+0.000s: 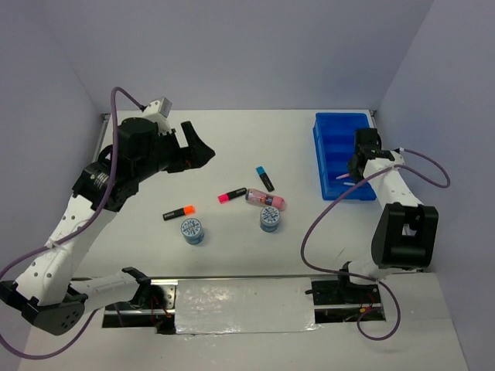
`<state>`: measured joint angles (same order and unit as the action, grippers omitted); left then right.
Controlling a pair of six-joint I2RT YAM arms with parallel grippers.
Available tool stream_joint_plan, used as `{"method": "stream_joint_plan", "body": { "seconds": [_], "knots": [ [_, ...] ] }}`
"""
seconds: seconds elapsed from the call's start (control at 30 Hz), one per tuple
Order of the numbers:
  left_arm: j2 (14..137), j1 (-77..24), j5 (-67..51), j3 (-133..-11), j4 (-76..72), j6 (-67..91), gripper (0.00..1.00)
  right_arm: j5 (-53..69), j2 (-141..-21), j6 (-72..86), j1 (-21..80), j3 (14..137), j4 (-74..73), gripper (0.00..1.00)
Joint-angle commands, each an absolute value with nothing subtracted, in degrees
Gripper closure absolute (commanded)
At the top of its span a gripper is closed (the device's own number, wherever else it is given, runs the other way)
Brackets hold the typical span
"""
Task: Sort the stationery into containers
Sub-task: Place the pen in the storage box, then pick up the stationery from the center of the board.
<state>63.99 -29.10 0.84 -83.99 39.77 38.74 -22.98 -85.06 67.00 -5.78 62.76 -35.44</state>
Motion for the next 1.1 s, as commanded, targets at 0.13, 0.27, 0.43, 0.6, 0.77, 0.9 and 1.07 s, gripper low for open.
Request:
{"method": "stream_joint_plan", "body": {
  "seconds": [0.13,0.27,0.43,0.6,0.77,0.9,1.07],
  "knots": [
    [64.9,-29.2,-3.4,-85.3,36.7,36.1,0.01,-23.6,-86.7,70.6,-6.7,61.5,-32.1,0.88],
    [65.8,-29.2,-3.8,-85.3,36.6,35.9,0.01,-23.3,-87.6,69.9,-6.8,62.2,-33.0,0.8],
    [66.3,-29.2,-3.4,-84.7,36.2,35.6,0.01,-23.0,-85.6,70.1,-6.9,59.9,-31.7,0.6],
    [66.6,-29.2,-3.7,-84.3,36.0,35.3,0.01,-21.7,-84.9,69.3,-7.0,59.8,-30.8,0.36],
    [67.3,-29.2,-1.2,-84.6,38.0,34.9,0.01,-17.5,-81.1,60.6,-6.6,63.6,-27.5,0.25],
    [68.4,-29.2,3.9,-85.9,41.8,35.4,0.01,-17.2,-76.4,48.7,-3.0,67.2,-24.9,0.08],
    [70.6,-28.7,9.5,-86.7,47.0,37.9,0.01,-10.7,-74.9,23.6,8.8,71.7,-27.8,0.0]
  ]
}}
